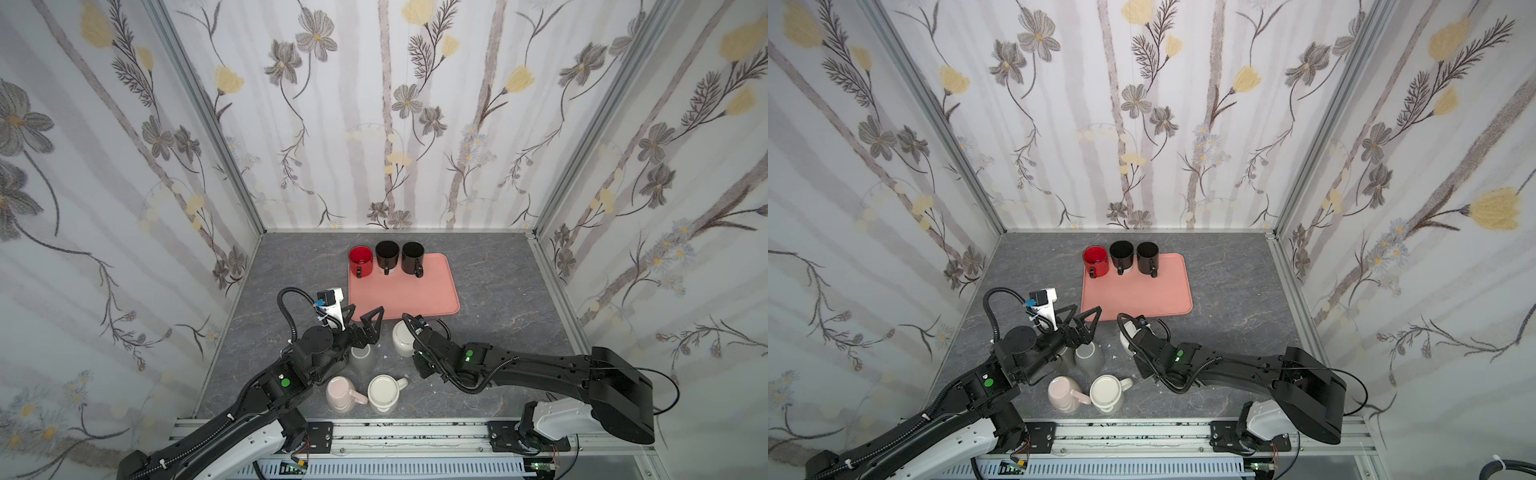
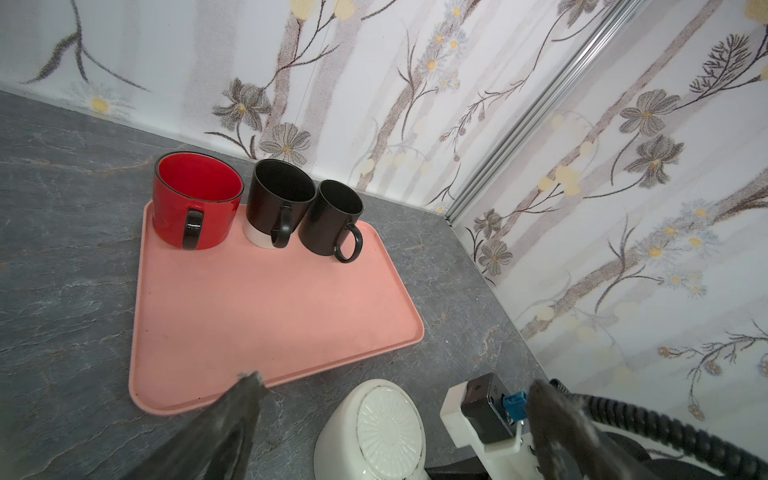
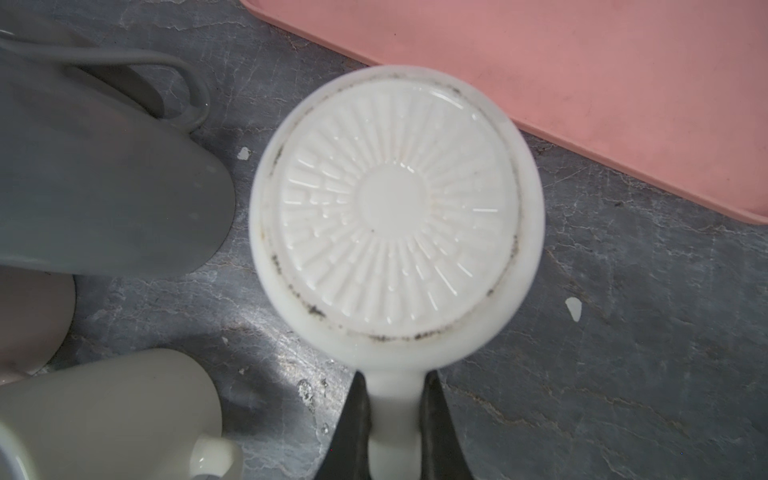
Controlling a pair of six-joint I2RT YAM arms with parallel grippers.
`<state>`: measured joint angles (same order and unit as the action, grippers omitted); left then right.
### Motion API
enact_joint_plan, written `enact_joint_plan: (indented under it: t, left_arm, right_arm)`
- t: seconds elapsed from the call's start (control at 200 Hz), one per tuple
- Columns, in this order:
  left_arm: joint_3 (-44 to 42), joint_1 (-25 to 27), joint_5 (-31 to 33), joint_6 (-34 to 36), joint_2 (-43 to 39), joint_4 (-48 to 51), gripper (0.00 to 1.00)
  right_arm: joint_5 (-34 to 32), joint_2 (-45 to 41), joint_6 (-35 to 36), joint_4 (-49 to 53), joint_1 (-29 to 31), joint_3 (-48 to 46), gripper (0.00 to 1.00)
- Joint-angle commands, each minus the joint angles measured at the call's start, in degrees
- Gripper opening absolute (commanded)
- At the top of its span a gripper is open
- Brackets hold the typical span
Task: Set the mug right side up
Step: 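Close the right gripper on the white mug's base, then lift the white mug with the right gripper and swing it toward the left gripper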
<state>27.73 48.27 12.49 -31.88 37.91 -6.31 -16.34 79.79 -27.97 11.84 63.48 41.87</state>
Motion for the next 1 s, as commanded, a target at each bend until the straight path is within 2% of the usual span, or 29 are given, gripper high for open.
enact_joint_plan:
  t: [0.0, 0.115, 0.285, 0.445, 0.694, 0.994]
  left_arm:
    - [0.4, 0.0, -0.2, -0.5, 0.3, -2.1, 1.0]
    - [0.3, -0.1, -0.8, -0.5, 0.5, -3.0, 1.0]
    - [-0.1, -0.1, -1.7, -0.4, 0.6, -4.5, 1.0]
    - [-0.2, -0.1, -2.1, -0.1, 0.8, -6.0, 1.0]
    - [-0.1, -0.1, -4.2, -0.3, 1.3, -8.9, 1.0]
    - [-1.4, -1.5, -10.9, -0.6, -0.6, -14.6, 1.0]
  right_arm:
    - [-1.9, -0.7, 0.4, 0.2, -0.1, -0.1, 0.0]
    - [-1.2, -3.5, 1.0, -1.9, -0.8, -1.0, 0.0]
    - [4.7, -9.0, 1.4, -7.3, -4.7, -3.6, 0.0]
    - [7.1, -11.5, 1.5, -7.6, -7.5, -3.2, 0.0]
    - [7.9, -17.8, 0.8, -11.2, -9.4, -2.7, 0.0]
    - [8.5, -20.6, -0.9, -27.5, -11.1, -0.6, 0.0]
